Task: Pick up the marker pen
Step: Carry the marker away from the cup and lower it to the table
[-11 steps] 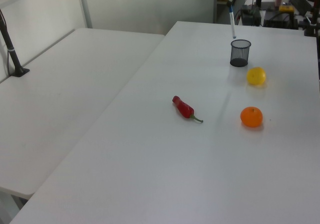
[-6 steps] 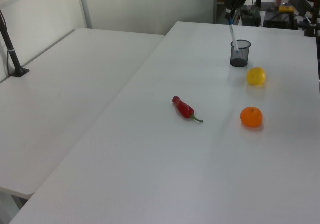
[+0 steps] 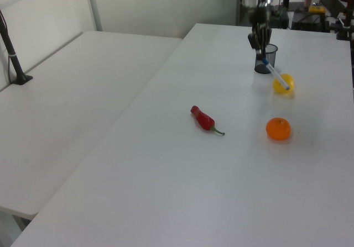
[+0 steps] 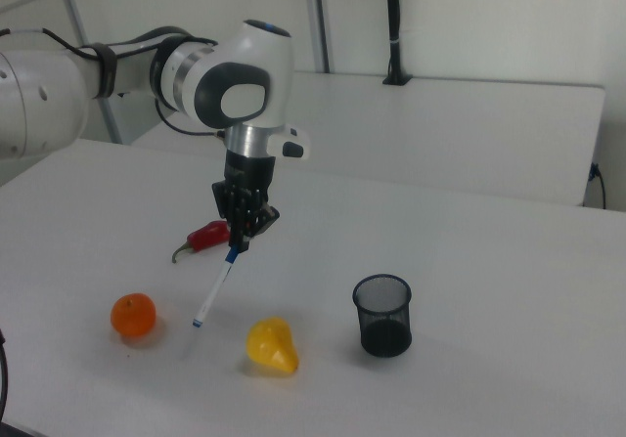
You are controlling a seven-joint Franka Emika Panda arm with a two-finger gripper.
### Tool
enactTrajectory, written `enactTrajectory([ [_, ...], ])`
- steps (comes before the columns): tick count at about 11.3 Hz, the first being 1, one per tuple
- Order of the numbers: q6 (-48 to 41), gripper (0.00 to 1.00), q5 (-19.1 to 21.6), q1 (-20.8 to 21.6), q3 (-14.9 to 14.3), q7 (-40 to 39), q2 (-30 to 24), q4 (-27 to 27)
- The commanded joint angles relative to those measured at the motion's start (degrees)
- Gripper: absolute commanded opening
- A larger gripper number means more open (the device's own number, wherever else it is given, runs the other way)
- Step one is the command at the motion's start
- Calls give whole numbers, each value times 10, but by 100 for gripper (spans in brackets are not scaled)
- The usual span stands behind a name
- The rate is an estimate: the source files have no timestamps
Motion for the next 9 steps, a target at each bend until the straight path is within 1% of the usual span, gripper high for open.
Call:
enactTrajectory([
  [1, -19, 7, -61, 16, 40, 9, 41, 0],
  [2, -18, 10, -88, 17, 60, 9, 56, -1],
  [3, -15, 10, -110, 17, 78, 10, 72, 0],
  [4, -15, 10, -120, 23, 85, 11, 88, 0],
  [5, -15, 11, -129, 33, 85, 10, 95, -1],
  [7, -11, 16, -144, 36, 94, 12, 108, -2],
  [8, -10, 30, -144, 36, 94, 16, 112, -2],
  [9, -10, 51, -147, 36, 94, 19, 112, -2],
])
